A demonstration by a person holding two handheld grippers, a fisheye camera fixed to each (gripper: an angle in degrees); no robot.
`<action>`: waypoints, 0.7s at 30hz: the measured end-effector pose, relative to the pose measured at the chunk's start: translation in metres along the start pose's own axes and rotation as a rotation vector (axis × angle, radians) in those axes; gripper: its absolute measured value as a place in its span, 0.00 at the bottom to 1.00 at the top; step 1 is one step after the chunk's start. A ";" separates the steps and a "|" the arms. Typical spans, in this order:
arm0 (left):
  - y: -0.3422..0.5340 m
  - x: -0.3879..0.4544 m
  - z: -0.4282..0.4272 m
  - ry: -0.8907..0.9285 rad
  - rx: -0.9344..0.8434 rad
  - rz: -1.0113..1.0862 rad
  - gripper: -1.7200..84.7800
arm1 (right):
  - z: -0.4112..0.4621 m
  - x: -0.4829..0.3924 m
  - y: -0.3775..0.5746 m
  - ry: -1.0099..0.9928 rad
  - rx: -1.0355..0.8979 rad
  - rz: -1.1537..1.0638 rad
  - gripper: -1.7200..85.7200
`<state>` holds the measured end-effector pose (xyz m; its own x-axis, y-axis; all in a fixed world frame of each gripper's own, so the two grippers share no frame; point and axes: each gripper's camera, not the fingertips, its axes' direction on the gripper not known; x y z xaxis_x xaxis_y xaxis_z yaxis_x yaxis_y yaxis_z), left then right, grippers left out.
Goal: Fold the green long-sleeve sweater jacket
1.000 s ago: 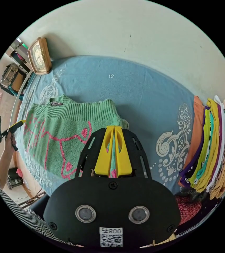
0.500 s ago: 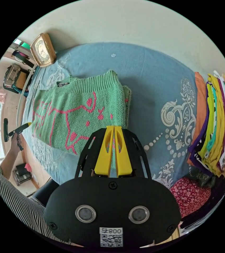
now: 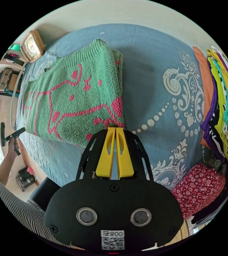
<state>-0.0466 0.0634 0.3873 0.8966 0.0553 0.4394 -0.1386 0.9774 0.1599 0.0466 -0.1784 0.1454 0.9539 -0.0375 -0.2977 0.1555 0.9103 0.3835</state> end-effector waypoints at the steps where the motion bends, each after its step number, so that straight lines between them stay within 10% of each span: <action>1: 0.000 0.000 -0.006 0.025 0.003 -0.028 0.02 | 0.001 0.004 0.001 -0.016 -0.003 0.015 0.02; 21: 0.019 0.126 -0.062 0.135 0.039 0.167 0.03 | 0.045 0.101 0.090 -0.227 0.152 0.221 0.03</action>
<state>0.0899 0.1016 0.3906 0.9077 0.2449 0.3407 -0.3034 0.9440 0.1298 0.1683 -0.1191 0.1888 0.9989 0.0477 0.0022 -0.0411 0.8355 0.5479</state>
